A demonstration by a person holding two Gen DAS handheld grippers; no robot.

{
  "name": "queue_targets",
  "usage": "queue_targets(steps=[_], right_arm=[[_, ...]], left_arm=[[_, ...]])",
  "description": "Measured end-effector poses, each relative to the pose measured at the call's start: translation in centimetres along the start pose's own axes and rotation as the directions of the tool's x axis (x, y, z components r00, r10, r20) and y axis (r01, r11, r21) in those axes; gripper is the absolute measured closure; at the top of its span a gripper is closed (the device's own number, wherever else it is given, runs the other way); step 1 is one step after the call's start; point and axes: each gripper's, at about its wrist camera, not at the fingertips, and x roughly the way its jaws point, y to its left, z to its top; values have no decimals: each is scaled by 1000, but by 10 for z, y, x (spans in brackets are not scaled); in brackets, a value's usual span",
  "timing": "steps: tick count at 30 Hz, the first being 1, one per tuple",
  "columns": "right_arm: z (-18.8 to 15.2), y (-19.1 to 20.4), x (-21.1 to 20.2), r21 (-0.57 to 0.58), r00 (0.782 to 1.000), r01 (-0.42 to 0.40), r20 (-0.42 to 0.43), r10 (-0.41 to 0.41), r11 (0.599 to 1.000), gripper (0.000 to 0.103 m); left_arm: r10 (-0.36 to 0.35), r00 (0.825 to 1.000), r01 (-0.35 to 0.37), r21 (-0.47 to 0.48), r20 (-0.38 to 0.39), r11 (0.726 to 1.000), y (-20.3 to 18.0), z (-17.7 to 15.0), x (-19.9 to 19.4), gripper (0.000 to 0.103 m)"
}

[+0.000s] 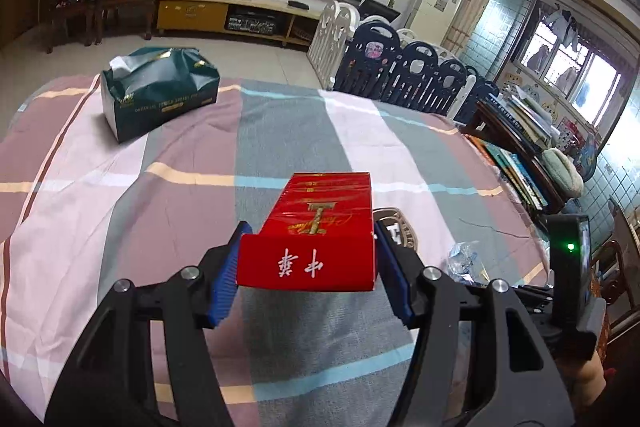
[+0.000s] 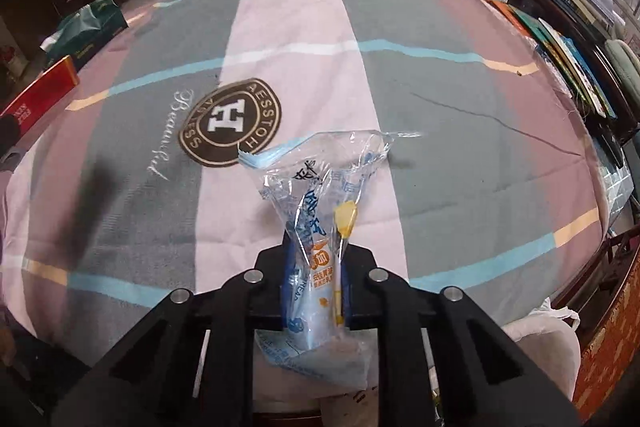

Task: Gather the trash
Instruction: 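Grasp the red box with the left tool while the right tool grasps the clear plastic bag, then carry the red box and clear bag over the wastebasket and open both tools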

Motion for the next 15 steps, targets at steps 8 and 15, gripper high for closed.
queue_targets(steps=[8,15], right_arm=[[-9,-41,-93,18,986,-41,162,38,999,84],[-48,-87,-153,3,978,2,211,-2,1000,84]], left_arm=[[13,995,-23,96,99,995,-68,-21,-61,41],[-86,996,78,224,27,972,-151,-71,-104,41]])
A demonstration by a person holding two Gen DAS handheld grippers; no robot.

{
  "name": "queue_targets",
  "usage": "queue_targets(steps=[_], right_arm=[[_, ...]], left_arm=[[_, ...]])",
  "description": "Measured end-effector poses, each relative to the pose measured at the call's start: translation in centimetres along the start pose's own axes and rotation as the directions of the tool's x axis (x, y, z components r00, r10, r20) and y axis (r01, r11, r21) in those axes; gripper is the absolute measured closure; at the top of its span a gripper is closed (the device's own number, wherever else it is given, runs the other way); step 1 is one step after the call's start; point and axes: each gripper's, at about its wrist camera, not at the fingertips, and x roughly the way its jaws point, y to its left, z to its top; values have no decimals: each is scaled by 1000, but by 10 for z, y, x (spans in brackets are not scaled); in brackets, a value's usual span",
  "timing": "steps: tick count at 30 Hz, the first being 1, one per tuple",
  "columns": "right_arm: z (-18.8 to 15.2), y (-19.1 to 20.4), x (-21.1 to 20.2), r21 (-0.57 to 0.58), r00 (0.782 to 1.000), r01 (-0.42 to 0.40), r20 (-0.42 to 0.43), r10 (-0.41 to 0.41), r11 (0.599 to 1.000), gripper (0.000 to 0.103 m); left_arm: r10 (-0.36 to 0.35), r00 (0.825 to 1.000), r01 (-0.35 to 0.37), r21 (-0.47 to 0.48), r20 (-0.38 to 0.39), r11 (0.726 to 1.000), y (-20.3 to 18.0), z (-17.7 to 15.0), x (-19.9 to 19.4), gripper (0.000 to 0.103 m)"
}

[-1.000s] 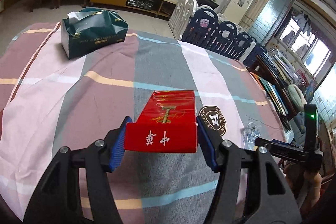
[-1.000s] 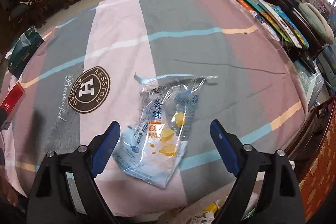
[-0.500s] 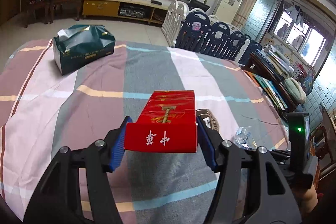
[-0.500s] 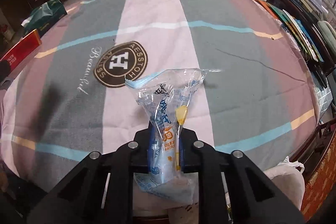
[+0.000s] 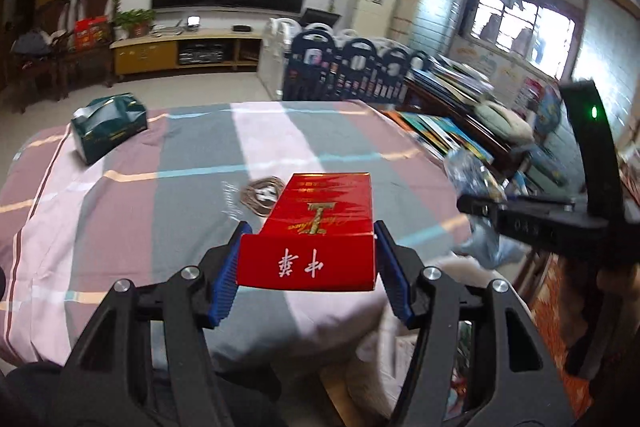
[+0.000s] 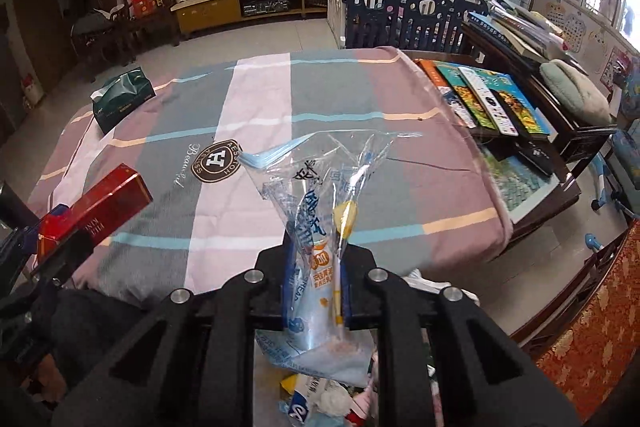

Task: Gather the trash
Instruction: 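Carry the red box and clear bag over the wastebasket and open both tools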

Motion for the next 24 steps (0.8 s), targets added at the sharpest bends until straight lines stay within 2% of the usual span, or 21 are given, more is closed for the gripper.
queue_targets(steps=[6,10,13,18,24], right_arm=[[-30,-27,-61,-70,995,72,75,-66,995,84],[-48,-43,-83,-81,994,71,87,-64,994,84],[-65,-56,-85,-71,997,53,59,-49,996,84],[-85,-82,-77,44,1000,8,-9,-7,999,84],[-91,-88,-80,70,1000,-11,-20,13,997,84]], left_arm=[[-60,998,60,127,-5,990,-63,-9,-25,41],[-73,997,73,221,-7,973,-100,-18,-41,41],[-79,996,86,254,-41,963,-121,-28,-42,41],[-56,994,82,282,-97,956,-147,-38,-33,41],[-59,986,105,314,-154,944,-174,-48,-21,41]])
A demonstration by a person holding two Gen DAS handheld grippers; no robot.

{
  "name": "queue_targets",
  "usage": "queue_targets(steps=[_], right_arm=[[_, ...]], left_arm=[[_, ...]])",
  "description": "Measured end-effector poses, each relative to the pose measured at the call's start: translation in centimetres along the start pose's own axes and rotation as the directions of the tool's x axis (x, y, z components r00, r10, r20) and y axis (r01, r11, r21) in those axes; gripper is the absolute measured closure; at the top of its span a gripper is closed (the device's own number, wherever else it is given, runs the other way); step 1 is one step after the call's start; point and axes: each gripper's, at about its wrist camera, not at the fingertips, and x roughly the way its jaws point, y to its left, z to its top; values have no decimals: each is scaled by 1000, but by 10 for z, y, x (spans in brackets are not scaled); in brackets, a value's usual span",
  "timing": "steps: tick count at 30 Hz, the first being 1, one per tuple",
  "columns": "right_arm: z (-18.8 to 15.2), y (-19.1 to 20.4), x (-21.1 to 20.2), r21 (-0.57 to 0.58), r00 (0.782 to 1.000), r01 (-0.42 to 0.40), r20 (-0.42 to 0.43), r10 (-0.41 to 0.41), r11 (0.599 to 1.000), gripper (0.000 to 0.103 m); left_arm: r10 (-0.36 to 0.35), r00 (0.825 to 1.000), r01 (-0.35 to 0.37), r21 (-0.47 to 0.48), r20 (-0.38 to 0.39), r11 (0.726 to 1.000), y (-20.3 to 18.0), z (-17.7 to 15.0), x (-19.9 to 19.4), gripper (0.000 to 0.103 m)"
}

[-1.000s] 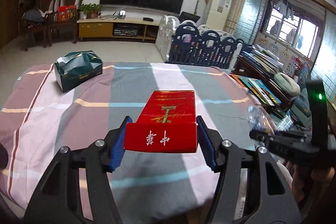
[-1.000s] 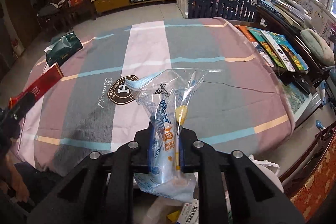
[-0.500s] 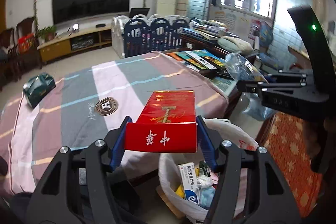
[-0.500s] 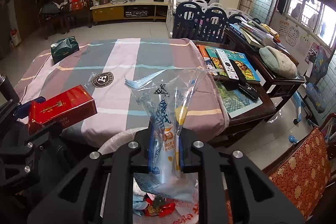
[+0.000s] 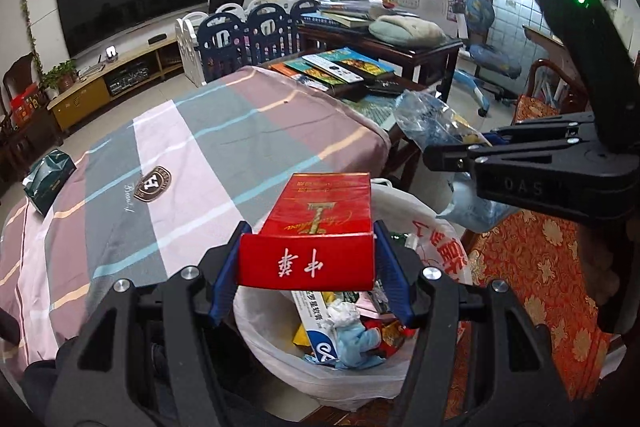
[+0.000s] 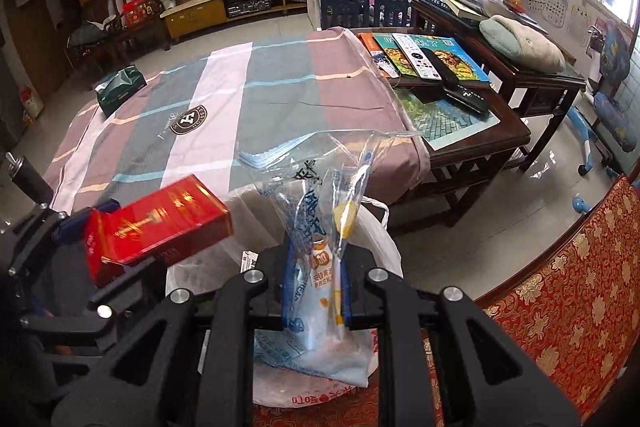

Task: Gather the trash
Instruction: 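Carry the red box and clear bag over the wastebasket and open both tools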

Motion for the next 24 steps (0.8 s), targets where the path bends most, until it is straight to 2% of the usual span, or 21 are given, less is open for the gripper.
queue_targets(steps=[4,7,17,24], right_arm=[[-6,-3,2,-10,1000,3,-14,-3,1000,84],[-9,-8,7,11,999,-3,-34,3,1000,84],[-14,-8,14,15,998,-15,-68,16,1000,84],[-16,-8,23,26,994,-22,-108,25,999,81]], left_arm=[[-30,999,28,-33,-46,999,-3,0,13,41],[-15,998,13,-32,-57,999,-1,0,18,41],[21,999,-23,-50,-50,998,0,0,15,41],[13,998,-17,-70,-64,997,3,-2,18,41]])
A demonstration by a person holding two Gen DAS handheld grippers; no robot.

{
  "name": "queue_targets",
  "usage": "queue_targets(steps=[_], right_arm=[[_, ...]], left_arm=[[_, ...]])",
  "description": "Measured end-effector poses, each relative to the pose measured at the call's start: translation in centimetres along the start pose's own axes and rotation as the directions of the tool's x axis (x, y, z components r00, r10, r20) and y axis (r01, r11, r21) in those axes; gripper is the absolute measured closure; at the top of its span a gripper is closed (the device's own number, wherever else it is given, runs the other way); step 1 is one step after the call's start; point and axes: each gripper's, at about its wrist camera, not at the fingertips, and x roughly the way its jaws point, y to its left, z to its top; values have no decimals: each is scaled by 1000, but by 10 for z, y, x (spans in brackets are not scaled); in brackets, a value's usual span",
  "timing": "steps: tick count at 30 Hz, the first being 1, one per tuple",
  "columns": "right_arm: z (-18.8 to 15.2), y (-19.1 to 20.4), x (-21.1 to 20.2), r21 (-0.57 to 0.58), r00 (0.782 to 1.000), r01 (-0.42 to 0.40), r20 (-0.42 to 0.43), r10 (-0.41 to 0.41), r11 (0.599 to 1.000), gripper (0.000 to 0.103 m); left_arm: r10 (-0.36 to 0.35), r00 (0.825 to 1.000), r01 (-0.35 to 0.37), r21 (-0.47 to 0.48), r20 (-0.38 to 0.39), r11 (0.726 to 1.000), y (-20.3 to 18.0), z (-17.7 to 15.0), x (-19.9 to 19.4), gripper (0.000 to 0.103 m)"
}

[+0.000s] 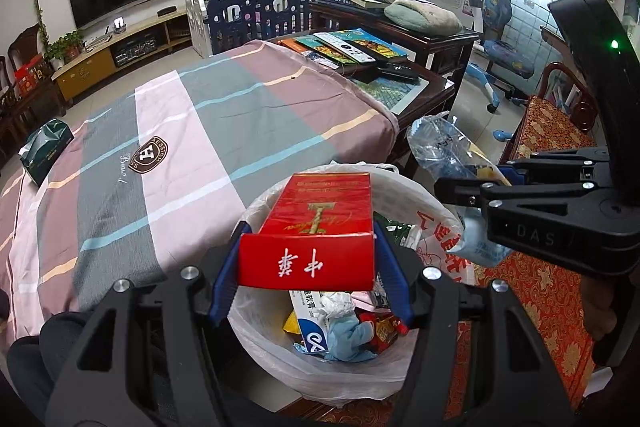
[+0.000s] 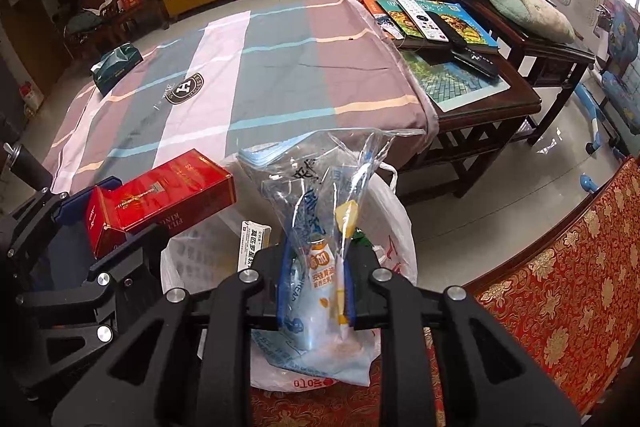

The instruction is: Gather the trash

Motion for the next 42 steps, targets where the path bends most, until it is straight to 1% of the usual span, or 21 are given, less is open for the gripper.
queue_targets(steps=[3,5,7,8,11,17,19,22,26,31,35,39,42], right_arm=[[1,-3,-1,14,1000,5,-4,-5,1000,75],[1,-6,-1,39,1000,-11,-13,11,999,56],[1,-9,-1,70,999,-36,-12,36,997,49],[1,-11,-2,81,999,-47,-13,48,996,48],[2,-14,-5,101,998,-57,-7,58,993,46],[8,-25,-18,135,998,-51,38,46,990,44],[10,-29,-22,145,998,-36,55,28,989,42],[11,-33,-24,164,998,-26,63,16,986,42],[11,-36,-28,161,997,-20,75,7,987,42],[10,-38,-30,169,996,-23,84,9,985,42],[11,-37,-32,165,996,-18,91,3,986,42],[11,-37,-34,168,995,-20,96,4,986,42],[12,-37,-35,169,995,-21,95,5,985,42]], left_arm=[[-2,1000,2,1,0,1000,1,-1,0,41],[-1,1000,1,1,0,1000,1,-1,1,41],[0,1000,0,-2,-1,1000,1,-1,1,41],[1,1000,-1,-4,-1,1000,1,-1,1,41],[2,1000,-2,-8,-4,1000,1,-1,2,41],[-7,1000,7,-14,-12,1000,1,-1,4,41],[-19,999,19,-21,-33,1000,-2,3,11,41],[-29,997,30,18,-65,999,-17,8,28,41],[-43,992,47,31,-115,998,-23,0,45,41],[-32,992,35,22,-120,999,-19,-2,46,41],[-37,990,42,36,-136,998,-22,-5,48,40],[-32,988,39,42,-149,998,-23,-6,49,37],[-16,991,21,33,-132,999,-18,-5,46,28]])
